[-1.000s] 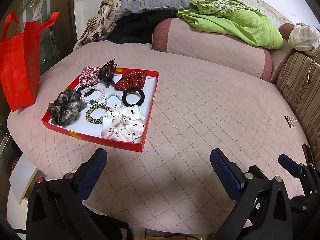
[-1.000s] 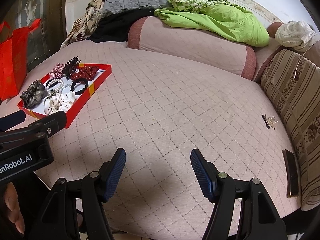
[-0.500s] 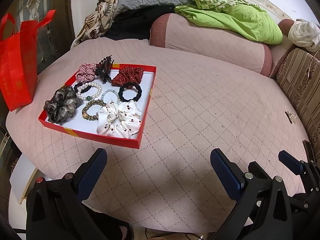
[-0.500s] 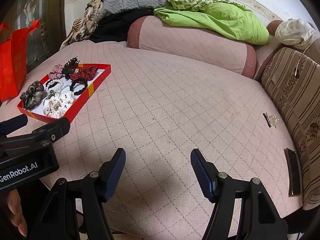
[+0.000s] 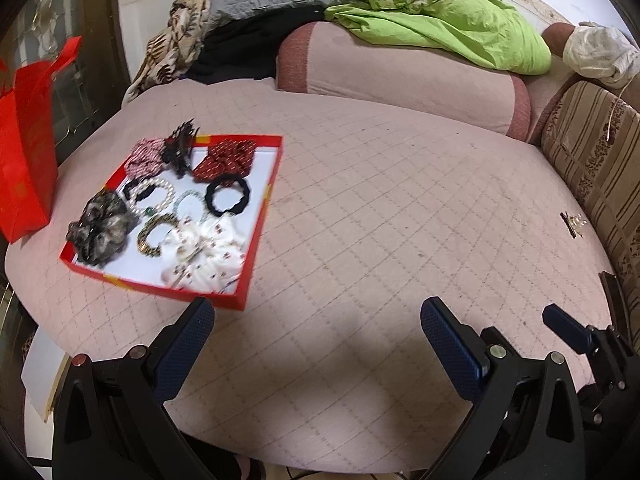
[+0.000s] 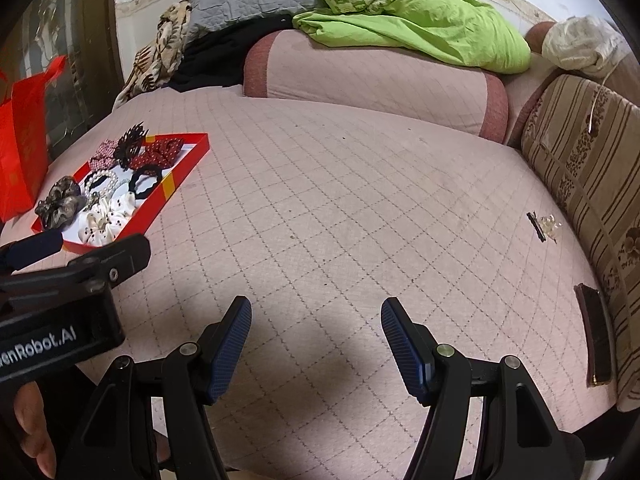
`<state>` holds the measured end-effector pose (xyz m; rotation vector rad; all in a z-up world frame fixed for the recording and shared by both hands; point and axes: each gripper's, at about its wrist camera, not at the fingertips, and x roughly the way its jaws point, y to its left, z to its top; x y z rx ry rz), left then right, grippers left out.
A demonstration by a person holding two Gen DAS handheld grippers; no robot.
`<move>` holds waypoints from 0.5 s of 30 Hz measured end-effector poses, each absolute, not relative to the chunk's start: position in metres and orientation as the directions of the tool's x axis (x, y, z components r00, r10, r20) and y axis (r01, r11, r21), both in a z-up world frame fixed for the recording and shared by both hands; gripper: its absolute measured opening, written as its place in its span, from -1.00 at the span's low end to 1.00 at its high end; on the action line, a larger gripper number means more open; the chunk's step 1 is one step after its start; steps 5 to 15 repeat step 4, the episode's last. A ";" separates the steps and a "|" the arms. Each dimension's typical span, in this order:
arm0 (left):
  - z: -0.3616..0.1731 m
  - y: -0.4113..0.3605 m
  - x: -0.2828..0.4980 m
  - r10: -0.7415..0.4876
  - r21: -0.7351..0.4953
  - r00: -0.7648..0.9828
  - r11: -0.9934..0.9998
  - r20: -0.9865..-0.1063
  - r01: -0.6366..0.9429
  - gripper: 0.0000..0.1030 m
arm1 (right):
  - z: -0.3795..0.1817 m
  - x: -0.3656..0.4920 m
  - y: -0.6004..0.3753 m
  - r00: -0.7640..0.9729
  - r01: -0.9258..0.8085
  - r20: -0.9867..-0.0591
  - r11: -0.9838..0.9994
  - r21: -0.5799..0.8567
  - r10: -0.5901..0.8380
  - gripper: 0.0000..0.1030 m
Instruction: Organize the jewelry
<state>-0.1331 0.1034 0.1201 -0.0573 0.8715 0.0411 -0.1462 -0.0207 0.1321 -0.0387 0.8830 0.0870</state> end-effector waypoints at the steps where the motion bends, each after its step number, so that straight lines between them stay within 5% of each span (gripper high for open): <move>1: 0.121 0.100 -0.131 0.011 -0.031 0.643 0.998 -0.766 -0.054 0.99 | 0.132 -0.145 -0.025 0.632 -0.085 -0.773 0.996 0.007 0.060 0.40; 15: 0.123 0.086 -0.120 0.014 -0.011 0.646 0.999 -0.763 -0.034 0.99 | 0.134 -0.137 -0.044 0.630 -0.050 -0.774 0.998 0.031 0.056 0.40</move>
